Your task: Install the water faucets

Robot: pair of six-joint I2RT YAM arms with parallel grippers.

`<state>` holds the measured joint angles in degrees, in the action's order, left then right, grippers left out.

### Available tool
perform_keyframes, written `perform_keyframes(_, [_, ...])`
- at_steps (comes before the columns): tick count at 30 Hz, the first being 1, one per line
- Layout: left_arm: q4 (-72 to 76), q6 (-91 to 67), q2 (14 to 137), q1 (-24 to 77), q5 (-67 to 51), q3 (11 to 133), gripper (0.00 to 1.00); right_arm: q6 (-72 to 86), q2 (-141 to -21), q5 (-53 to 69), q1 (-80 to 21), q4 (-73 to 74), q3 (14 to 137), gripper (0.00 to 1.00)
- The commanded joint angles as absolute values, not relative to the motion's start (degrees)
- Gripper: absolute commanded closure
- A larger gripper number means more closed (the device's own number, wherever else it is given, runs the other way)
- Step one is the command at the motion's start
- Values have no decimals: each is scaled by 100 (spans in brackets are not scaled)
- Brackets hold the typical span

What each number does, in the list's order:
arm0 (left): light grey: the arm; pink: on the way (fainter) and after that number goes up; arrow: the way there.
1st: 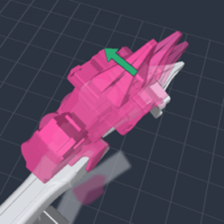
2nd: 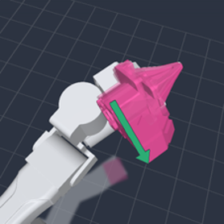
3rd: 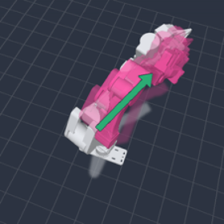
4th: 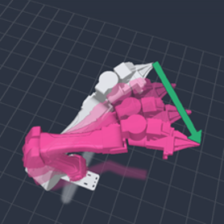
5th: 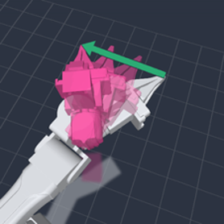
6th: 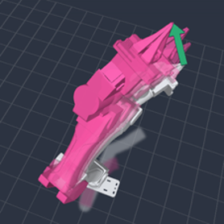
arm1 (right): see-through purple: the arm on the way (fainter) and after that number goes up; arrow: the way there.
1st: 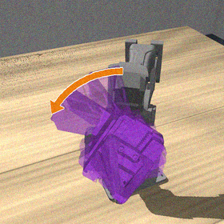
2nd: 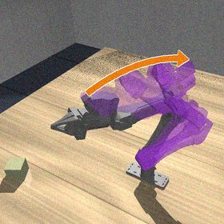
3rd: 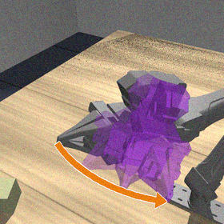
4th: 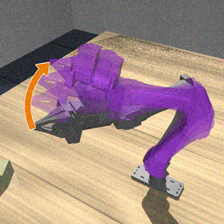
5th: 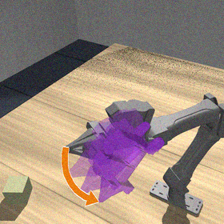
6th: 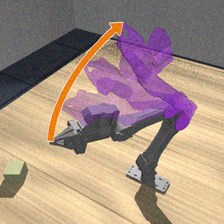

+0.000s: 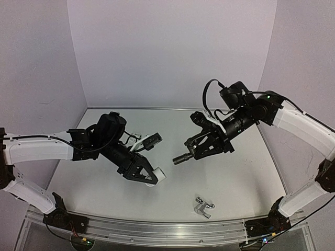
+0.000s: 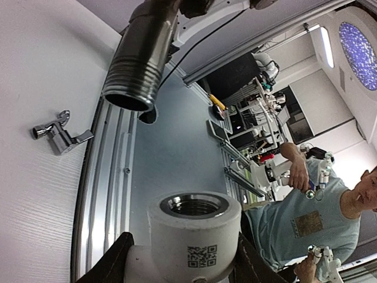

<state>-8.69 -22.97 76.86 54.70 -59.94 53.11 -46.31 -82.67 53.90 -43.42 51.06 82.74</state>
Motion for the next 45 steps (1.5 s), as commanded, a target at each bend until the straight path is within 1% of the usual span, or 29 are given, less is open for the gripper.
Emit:
perform_keyframes(1, [26,-2680,7547,5467,-6836,5358,66,-4861,-7938,5534,-4505,5012,8832,100])
perform_keyframes(10, [856,-3210,7522,5475,-7428,5330,65,-4746,-7878,6231,-4662,5084,8955,100])
perform_keyframes(15, [944,-3270,7725,5495,-7660,5405,65,-4724,-7935,6494,-4739,5125,8890,100])
perform_keyframes(23, [1111,-3361,8035,5555,-7896,5522,64,-4698,-8114,6475,-4989,5136,8907,100])
perform_keyframes(35, [1577,-3765,8263,5691,-8191,5570,63,-5009,-8342,5897,-5448,5305,9095,100])
perform_keyframes(45, [1153,-3650,8356,5773,-8451,5796,63,-5243,-8499,5714,-5701,5521,9333,100])
